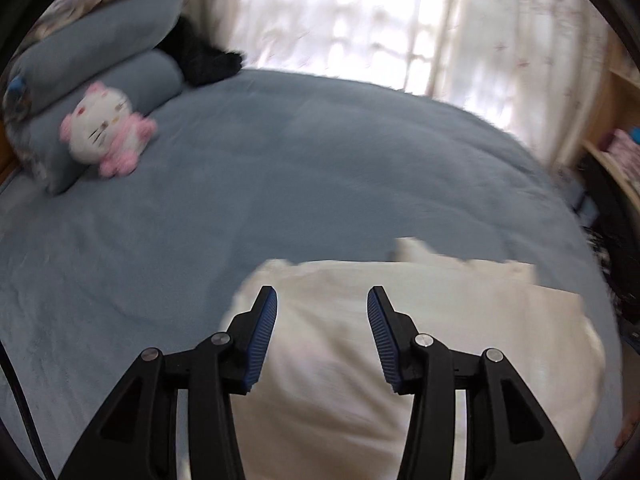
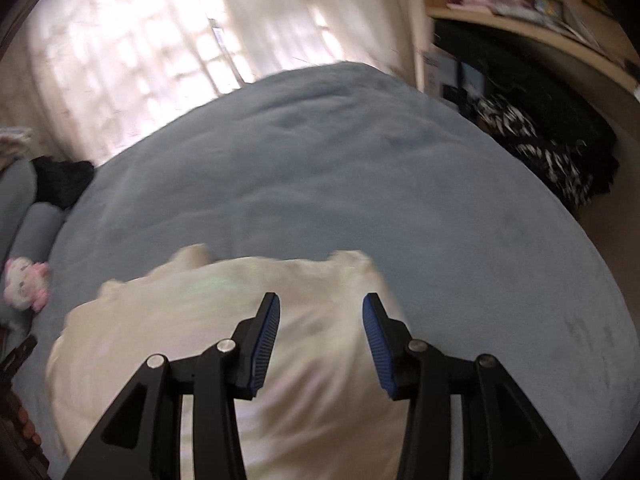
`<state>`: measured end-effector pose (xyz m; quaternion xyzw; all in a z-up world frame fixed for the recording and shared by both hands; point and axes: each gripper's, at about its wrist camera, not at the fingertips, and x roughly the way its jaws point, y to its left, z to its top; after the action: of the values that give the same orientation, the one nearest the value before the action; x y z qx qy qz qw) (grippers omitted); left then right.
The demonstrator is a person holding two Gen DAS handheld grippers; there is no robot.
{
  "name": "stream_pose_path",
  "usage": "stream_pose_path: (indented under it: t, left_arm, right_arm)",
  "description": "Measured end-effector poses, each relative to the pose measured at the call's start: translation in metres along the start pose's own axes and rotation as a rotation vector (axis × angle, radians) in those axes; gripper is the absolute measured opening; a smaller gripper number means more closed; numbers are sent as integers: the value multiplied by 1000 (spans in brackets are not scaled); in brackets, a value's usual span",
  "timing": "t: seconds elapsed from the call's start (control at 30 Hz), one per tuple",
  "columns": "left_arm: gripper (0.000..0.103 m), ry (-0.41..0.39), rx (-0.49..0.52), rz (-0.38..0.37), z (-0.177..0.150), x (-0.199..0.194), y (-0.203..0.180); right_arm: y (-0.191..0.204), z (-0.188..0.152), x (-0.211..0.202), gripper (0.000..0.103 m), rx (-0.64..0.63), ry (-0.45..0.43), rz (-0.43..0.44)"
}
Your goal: Fold large clothes
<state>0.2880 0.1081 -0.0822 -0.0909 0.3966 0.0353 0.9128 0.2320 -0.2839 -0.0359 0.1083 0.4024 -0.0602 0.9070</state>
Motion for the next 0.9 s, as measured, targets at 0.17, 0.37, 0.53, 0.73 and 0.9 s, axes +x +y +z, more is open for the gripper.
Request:
stream_pose_path:
  t: [0.17, 0.37, 0.53, 0.73, 0.9]
  left_arm:
    - [46, -12, 44, -87, -18, -30, -50]
    - [46, 55, 95, -171, -65, -25, -103]
    - [46, 111, 127, -111, -96, 7, -110]
    - [46, 99, 164, -82, -111, 25, -113]
    - [46, 99, 146, -81, -114, 30, -112]
  right_arm:
    - [62, -24, -24, 43, -103, -13, 104]
    - [115, -65, -16, 43, -180, 6, 166]
    - [129, -96, 17, 43, -242, 46, 85]
    - [130, -114, 31, 44, -296, 23, 55]
    - [125, -114, 37, 47, -251, 49, 65]
